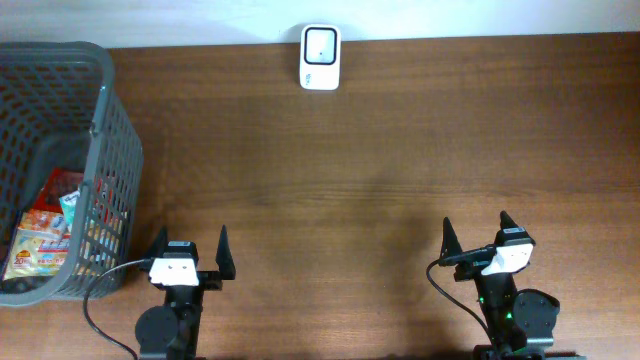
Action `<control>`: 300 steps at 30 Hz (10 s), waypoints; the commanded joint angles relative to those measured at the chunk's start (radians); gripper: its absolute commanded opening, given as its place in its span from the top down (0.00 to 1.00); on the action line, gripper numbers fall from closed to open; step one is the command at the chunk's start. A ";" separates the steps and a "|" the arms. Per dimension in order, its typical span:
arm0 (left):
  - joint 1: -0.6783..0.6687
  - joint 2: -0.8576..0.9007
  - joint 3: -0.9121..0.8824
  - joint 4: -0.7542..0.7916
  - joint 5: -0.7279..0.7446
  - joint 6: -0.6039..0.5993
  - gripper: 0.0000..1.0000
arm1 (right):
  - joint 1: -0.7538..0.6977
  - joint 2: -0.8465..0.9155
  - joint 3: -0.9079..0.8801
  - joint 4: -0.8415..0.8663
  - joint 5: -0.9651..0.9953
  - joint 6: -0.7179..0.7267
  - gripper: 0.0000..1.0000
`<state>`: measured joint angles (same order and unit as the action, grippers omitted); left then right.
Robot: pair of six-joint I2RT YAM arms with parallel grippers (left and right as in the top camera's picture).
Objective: Scan the item barcode
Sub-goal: 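Move the left gripper over the grey basket and reach inside, then grasp the green-white Kleenex tissue pack in the basket with the left gripper, then carry the tissue pack forward and place it near the scanner, then reach into the basket and grasp the orange tissue pack with the left gripper, then place the orange pack beside the green pack on the table, then grasp the red snack bag in the basket with the left gripper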
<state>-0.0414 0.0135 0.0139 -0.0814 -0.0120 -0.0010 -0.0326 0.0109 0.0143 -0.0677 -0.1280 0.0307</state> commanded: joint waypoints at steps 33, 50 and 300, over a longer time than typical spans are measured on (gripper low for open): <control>0.007 -0.008 -0.005 -0.002 -0.003 -0.006 0.01 | 0.007 -0.008 -0.009 -0.002 0.002 0.011 0.02; 0.007 -0.008 -0.005 0.795 0.217 -0.010 0.01 | 0.007 -0.008 -0.009 -0.002 0.002 0.011 0.02; 0.682 1.930 1.844 -0.967 0.088 -0.294 1.00 | 0.007 -0.008 -0.009 -0.002 0.002 0.011 0.02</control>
<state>0.6373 2.0884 1.7191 -1.0073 0.0849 -0.2958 -0.0315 0.0101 0.0139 -0.0673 -0.1280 0.0303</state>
